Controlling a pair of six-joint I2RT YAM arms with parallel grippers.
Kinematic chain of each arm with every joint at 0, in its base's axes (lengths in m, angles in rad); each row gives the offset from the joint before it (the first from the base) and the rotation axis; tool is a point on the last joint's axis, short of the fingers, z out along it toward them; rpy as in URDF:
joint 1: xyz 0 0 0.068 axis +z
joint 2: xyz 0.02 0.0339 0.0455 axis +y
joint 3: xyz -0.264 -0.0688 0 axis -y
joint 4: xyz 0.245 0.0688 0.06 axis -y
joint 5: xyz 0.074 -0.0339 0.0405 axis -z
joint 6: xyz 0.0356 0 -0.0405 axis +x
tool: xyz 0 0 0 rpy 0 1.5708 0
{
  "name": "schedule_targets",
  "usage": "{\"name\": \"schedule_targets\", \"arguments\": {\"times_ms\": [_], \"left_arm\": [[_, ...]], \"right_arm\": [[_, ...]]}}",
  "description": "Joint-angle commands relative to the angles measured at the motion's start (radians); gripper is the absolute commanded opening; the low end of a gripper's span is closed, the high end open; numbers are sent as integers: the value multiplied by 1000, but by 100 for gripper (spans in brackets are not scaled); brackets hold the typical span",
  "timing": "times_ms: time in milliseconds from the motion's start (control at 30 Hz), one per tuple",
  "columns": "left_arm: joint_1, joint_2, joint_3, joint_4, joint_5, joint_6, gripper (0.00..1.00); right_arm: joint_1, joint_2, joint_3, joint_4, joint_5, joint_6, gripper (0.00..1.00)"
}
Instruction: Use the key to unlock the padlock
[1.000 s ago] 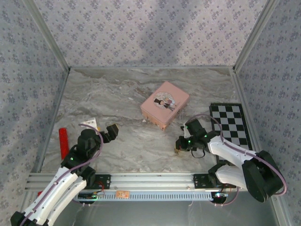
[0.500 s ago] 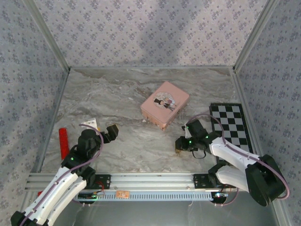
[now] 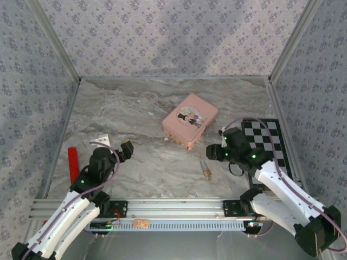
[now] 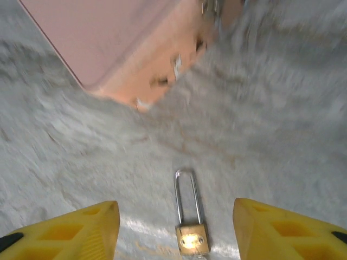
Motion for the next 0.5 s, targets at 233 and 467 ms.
{"name": "schedule_targets", "arguments": {"times_ms": [233, 467], "left_arm": [[5, 195, 178, 184, -217, 137, 100], [6, 488, 204, 399, -317, 321, 100]], "right_arm": [[-74, -48, 128, 136, 268, -107, 99], [-125, -34, 119, 254, 329, -326, 99]]}}
